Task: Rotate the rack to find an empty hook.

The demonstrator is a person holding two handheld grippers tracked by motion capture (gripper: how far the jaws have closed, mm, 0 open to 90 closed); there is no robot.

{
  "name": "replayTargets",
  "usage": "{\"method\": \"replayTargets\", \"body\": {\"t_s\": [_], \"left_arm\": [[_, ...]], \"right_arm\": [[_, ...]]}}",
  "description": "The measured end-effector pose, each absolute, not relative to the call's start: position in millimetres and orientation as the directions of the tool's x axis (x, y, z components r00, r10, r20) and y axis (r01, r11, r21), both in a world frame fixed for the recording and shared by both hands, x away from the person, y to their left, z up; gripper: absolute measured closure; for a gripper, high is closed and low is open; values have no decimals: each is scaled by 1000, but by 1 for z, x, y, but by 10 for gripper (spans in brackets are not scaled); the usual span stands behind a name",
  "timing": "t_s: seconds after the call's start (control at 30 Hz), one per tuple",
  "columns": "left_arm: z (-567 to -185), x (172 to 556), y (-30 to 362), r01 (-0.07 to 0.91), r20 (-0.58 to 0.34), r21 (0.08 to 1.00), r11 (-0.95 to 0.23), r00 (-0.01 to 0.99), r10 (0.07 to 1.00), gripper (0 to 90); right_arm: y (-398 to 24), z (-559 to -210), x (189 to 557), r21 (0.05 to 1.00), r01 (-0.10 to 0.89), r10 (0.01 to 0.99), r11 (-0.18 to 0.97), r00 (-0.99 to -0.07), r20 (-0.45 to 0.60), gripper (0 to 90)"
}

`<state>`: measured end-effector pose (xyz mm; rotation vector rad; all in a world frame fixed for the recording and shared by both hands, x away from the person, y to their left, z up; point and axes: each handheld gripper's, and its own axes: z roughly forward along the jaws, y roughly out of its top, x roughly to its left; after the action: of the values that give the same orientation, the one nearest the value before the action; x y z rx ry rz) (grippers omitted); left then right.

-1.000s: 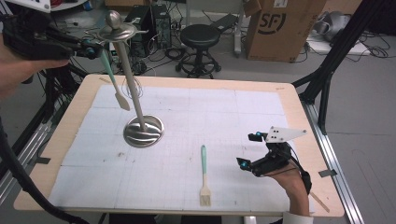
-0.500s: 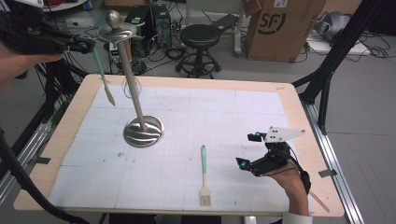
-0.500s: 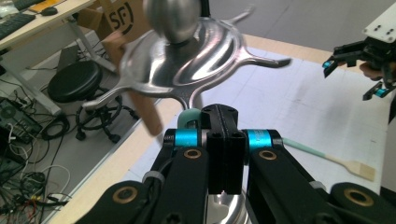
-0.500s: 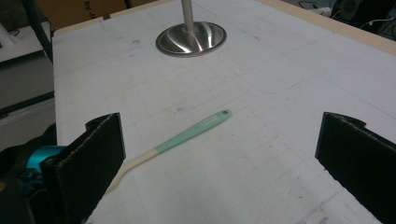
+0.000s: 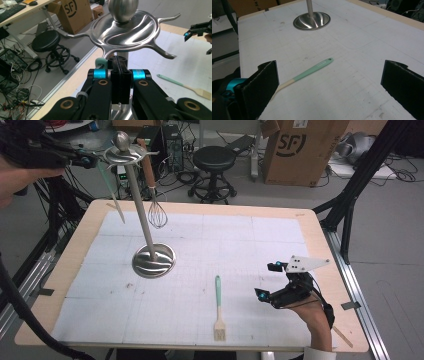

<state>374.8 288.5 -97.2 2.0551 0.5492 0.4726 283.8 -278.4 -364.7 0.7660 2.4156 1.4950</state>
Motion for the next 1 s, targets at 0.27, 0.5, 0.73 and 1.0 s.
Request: {"method": "replayTargets", "body": {"t_s": [0.27, 0.5, 0.73, 1.0], "left_arm": [[-98, 356, 290, 190, 110, 866, -462, 829, 548, 900], [-101, 338, 289, 188, 105, 870, -456, 833, 544, 900], [-103, 323, 283, 174, 113, 867, -466, 843, 525, 900], [-97, 316, 275, 158, 123, 870, -468, 848, 516, 900]], "right_arm": [[-276, -363, 283, 881, 310, 515, 357, -853, 91, 0], [-273, -363, 282, 879, 309, 514, 364, -853, 87, 0], [-271, -363, 281, 878, 306, 505, 368, -859, 88, 0], [-272, -363, 281, 881, 306, 506, 361, -858, 91, 0]]}}
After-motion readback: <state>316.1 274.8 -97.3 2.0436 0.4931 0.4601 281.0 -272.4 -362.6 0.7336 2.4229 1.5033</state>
